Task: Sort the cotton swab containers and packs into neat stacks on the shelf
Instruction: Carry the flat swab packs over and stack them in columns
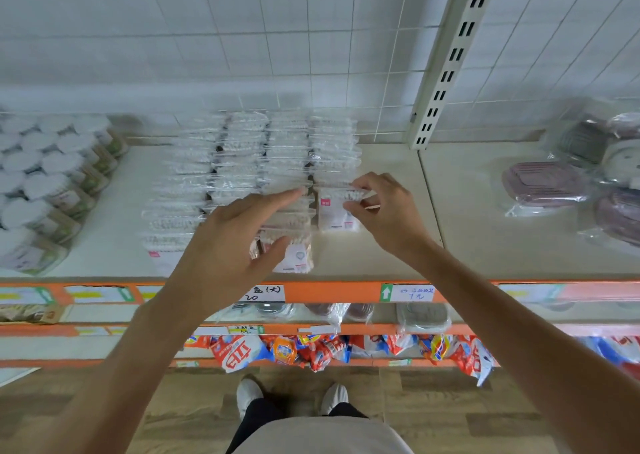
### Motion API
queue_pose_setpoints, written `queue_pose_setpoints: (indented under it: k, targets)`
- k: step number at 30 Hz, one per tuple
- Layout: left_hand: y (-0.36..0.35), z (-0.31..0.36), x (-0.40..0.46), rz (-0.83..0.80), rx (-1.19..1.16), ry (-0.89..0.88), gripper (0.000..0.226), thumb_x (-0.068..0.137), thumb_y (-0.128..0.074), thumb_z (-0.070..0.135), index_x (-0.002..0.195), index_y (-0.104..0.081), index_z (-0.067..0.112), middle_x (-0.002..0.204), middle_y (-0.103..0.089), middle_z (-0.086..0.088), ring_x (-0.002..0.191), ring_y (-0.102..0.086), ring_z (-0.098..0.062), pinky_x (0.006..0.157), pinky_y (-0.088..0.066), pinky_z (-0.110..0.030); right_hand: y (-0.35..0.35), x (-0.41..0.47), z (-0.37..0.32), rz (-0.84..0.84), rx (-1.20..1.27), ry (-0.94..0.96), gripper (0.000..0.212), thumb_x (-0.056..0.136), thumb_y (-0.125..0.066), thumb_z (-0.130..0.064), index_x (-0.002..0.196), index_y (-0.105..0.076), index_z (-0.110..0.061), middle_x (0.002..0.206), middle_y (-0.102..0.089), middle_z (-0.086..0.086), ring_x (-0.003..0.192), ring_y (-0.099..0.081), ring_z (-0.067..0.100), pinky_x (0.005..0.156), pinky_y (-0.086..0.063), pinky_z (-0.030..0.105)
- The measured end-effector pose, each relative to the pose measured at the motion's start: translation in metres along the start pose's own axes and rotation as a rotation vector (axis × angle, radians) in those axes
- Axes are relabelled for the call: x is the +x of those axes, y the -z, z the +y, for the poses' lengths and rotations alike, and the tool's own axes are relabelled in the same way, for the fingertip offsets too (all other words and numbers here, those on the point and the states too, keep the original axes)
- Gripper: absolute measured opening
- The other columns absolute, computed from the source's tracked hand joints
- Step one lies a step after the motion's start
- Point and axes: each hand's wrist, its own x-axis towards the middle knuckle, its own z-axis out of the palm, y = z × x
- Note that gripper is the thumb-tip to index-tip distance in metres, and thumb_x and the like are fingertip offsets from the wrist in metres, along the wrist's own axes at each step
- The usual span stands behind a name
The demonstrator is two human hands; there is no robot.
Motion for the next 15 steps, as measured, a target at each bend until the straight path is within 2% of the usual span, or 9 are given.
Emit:
queue_pose_setpoints:
  k: [3, 6, 9, 12, 15]
  targets:
    - [-0.002, -0.004, -0.006, 0.019, -0.015, 0.001, 0.054, 0.094, -0.062, 0.029, 0.146, -0.047, 0.035, 0.131, -0.061, 0.016, 0.121, -0.056, -0.002, 0.103, -0.047, -0.033, -0.003, -0.001, 0.001, 0.02, 0.003, 0.0, 0.026, 0.09, -0.075, -0.025, 0.111, -0.06, -0.019, 0.109, -0.058, -0.006, 0.079, -0.063, -0.008, 0.067, -0.048, 0.008]
    - [-0.004, -0.007, -0.01, 0.012, -0.016, 0.016, 0.053, 0.096, -0.062, 0.027, 0.146, -0.048, 0.033, 0.129, -0.063, 0.014, 0.121, -0.055, -0.002, 0.104, -0.044, -0.029, -0.003, -0.001, -0.001, 0.041, -0.005, -0.011, 0.032, 0.089, -0.075, -0.025, 0.11, -0.054, -0.016, 0.108, -0.059, -0.004, 0.08, -0.065, -0.005, 0.072, -0.055, 0.022]
    - [-0.007, -0.007, -0.013, -0.022, -0.002, 0.017, 0.05, 0.097, -0.059, 0.029, 0.146, -0.048, 0.033, 0.13, -0.062, 0.014, 0.122, -0.055, -0.006, 0.104, -0.043, -0.03, 0.002, -0.007, -0.005, 0.076, -0.05, -0.021, 0.042, 0.085, -0.078, -0.032, 0.112, -0.05, -0.015, 0.104, -0.058, -0.003, 0.078, -0.065, 0.001, 0.071, -0.058, 0.033]
    - [-0.008, -0.007, -0.018, -0.068, 0.022, -0.017, 0.052, 0.093, -0.054, 0.035, 0.145, -0.046, 0.036, 0.126, -0.062, 0.013, 0.117, -0.056, -0.011, 0.102, -0.04, -0.026, 0.021, -0.028, -0.012, 0.117, -0.163, -0.012, 0.054, 0.081, -0.081, -0.04, 0.119, -0.052, -0.015, 0.107, -0.057, -0.003, 0.083, -0.061, 0.006, 0.076, -0.057, 0.038]
    - [-0.005, -0.009, -0.021, -0.057, 0.043, -0.129, 0.051, 0.094, -0.054, 0.034, 0.144, -0.049, 0.03, 0.121, -0.063, 0.007, 0.109, -0.057, -0.014, 0.1, -0.04, -0.024, 0.044, -0.063, -0.032, 0.071, -0.216, 0.005, 0.056, 0.081, -0.08, -0.041, 0.125, -0.053, -0.018, 0.114, -0.06, -0.003, 0.093, -0.061, 0.007, 0.082, -0.057, 0.038]
